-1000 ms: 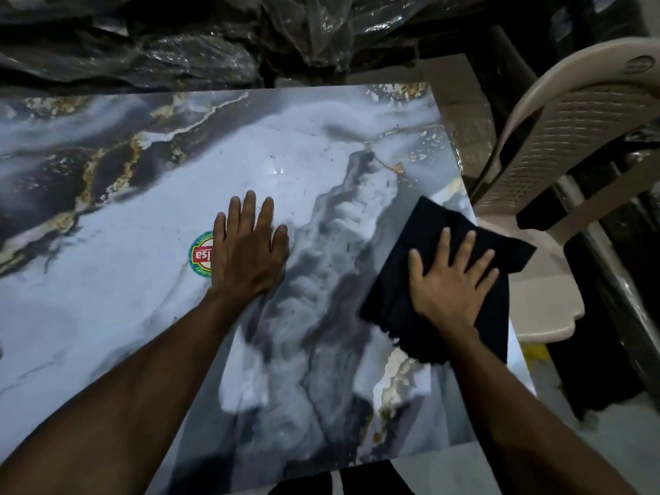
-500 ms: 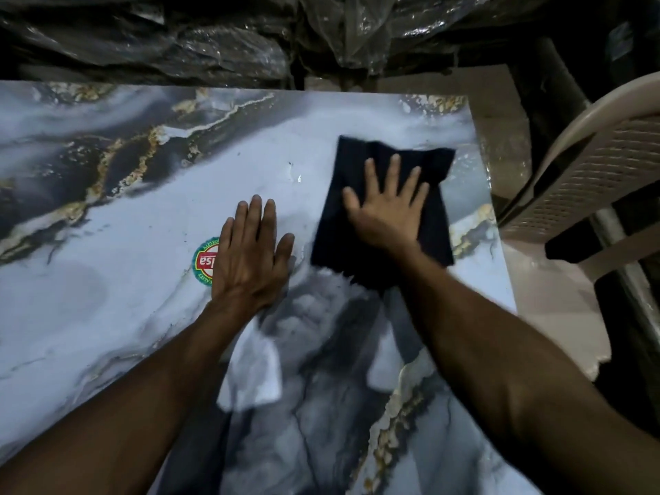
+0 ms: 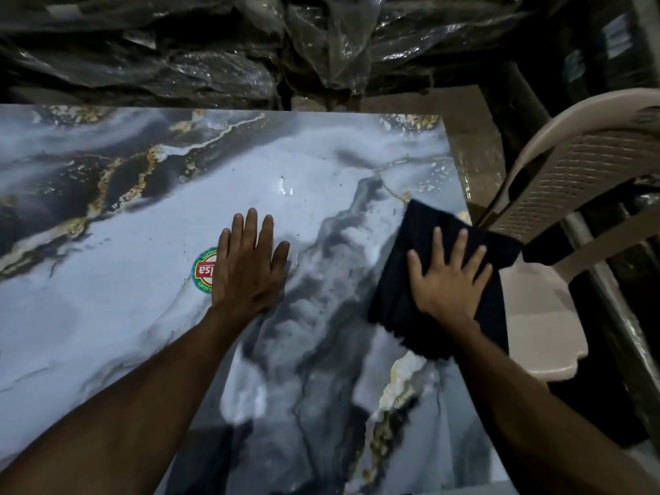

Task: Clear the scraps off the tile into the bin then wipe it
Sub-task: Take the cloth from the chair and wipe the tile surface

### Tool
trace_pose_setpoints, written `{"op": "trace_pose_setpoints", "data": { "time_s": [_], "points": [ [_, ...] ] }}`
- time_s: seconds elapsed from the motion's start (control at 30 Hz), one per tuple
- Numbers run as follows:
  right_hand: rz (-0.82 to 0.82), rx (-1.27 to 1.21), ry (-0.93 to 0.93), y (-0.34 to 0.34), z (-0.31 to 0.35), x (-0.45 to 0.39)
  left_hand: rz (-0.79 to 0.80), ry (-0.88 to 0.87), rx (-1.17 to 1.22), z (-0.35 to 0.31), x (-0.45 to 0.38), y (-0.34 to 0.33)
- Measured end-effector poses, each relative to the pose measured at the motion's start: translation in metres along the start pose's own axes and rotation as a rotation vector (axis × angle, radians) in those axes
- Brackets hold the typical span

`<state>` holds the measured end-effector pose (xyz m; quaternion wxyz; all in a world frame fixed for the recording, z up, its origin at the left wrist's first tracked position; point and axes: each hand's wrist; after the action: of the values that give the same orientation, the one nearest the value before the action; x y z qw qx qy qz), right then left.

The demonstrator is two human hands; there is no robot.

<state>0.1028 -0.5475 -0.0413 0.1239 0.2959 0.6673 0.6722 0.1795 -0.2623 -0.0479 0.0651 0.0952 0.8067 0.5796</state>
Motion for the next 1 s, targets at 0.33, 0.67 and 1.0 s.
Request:
{"op": "trace_pose_setpoints", "data": {
  "time_s": [0.33,0.67,1.0],
  "points": [
    [-0.068,0.006,0.404,0.001,0.124,0.011,-0.009,-0.004,0.007,0.003,0.001,-0.002],
    [-0.028,0.063,0.186,-0.023,0.006,0.080,0.017,0.000,0.014,-0.003,0.004,0.005],
    [-0.035,-0.080,0.014,0.019,0.037,-0.087,-0.013,0.055,-0.036,-0.006,-0.028,0.007]
  ]
}}
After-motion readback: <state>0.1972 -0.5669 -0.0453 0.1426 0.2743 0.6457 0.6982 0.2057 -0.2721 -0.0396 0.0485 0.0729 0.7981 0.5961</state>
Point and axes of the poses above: each hand's wrist, its own x-axis away from the middle knuckle, its own y-axis out of the back of the hand, z = x × y, and after that the axes turned 7 degrees about x, right-handed
